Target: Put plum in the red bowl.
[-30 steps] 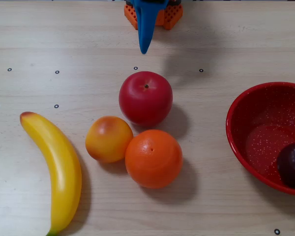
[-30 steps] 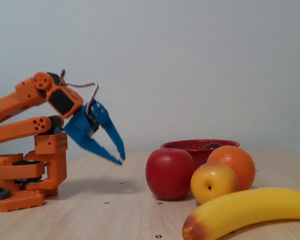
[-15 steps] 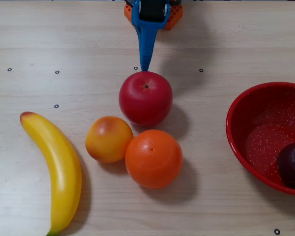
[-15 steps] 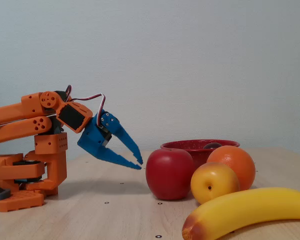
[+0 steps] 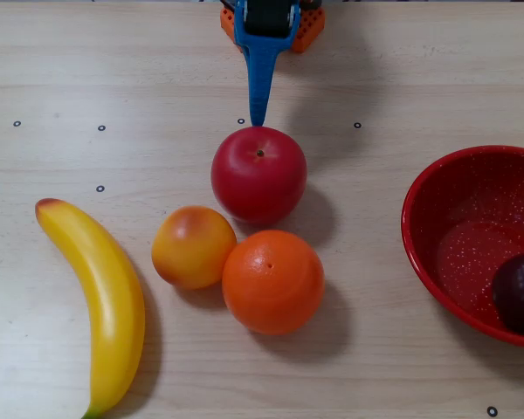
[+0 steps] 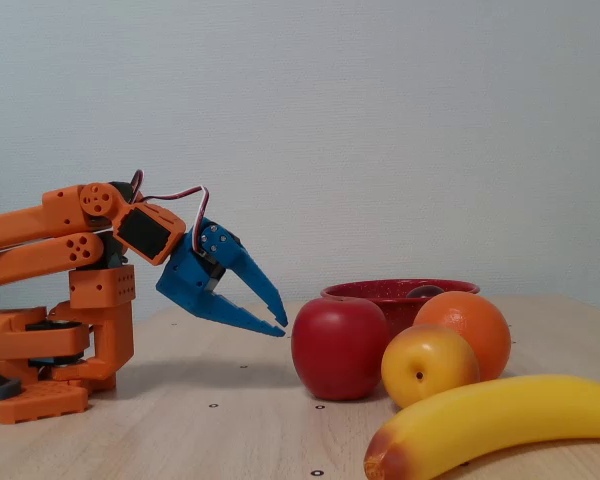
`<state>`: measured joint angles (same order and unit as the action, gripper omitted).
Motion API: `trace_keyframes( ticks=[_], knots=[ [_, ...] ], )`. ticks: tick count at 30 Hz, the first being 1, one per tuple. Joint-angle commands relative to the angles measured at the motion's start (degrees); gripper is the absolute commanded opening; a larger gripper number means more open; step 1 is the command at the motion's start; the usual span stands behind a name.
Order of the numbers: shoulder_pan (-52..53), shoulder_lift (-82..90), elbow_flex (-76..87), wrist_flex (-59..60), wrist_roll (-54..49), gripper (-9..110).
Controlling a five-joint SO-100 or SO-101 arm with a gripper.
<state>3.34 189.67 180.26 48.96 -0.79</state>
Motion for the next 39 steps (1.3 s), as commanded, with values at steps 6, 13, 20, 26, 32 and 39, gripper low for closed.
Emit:
trace_keyframes(
  ticks=[6, 13, 20, 26, 32, 39],
  knots=[
    [-0.9, 1.2, 2.3, -0.2, 1.9, 0],
    [-1.6, 1.2, 2.3, 0.0, 1.1, 0],
    [-4.0, 1.2, 2.3, 0.0, -2.1, 0],
    [-4.0, 1.2, 2.3, 0.0, -2.1, 0],
    [-4.0, 1.2, 2.3, 0.0, -2.1, 0],
    [-4.0, 1.2, 2.3, 0.0, -2.1, 0]
  ],
)
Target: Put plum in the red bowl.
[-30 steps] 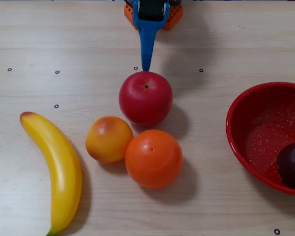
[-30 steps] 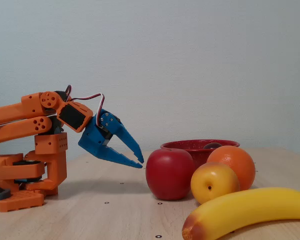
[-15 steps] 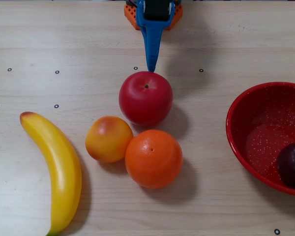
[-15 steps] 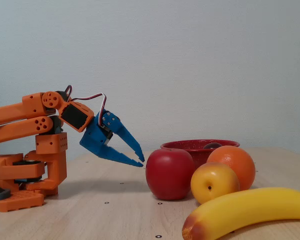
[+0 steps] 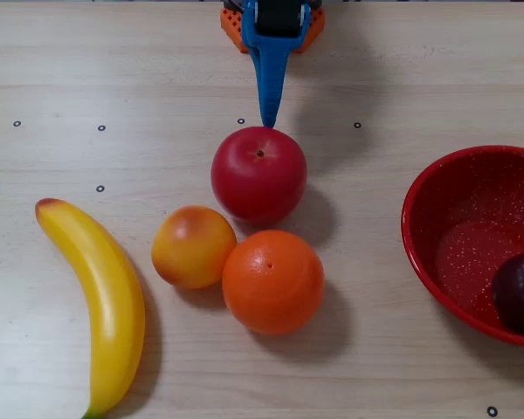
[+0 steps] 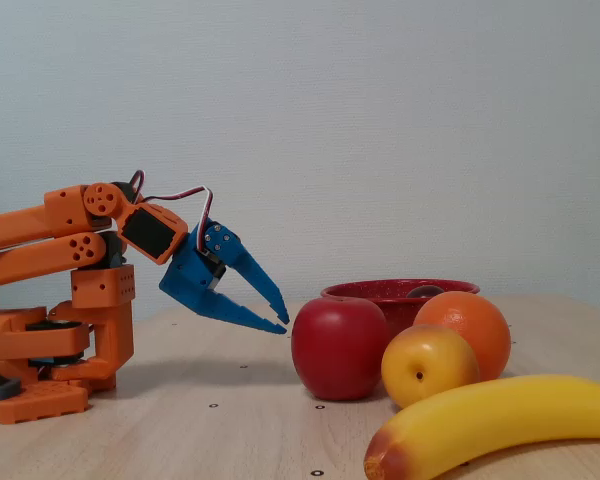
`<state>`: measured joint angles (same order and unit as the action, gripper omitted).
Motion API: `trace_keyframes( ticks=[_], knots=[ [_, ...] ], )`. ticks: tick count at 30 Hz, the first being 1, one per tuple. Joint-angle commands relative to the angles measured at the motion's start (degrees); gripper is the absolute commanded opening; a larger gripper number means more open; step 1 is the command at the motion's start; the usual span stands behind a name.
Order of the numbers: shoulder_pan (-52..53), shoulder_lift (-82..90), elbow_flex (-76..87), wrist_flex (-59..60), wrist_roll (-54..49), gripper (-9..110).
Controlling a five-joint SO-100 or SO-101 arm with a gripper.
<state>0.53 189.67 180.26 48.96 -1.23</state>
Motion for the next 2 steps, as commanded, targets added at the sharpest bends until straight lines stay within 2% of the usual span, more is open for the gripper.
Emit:
trace_keyframes(
  ticks=[1, 2],
  knots=[
    [-1.2, 1.2, 2.3, 0.0, -1.7, 0],
    [-1.2, 1.2, 2.3, 0.0, -1.7, 0]
  ],
)
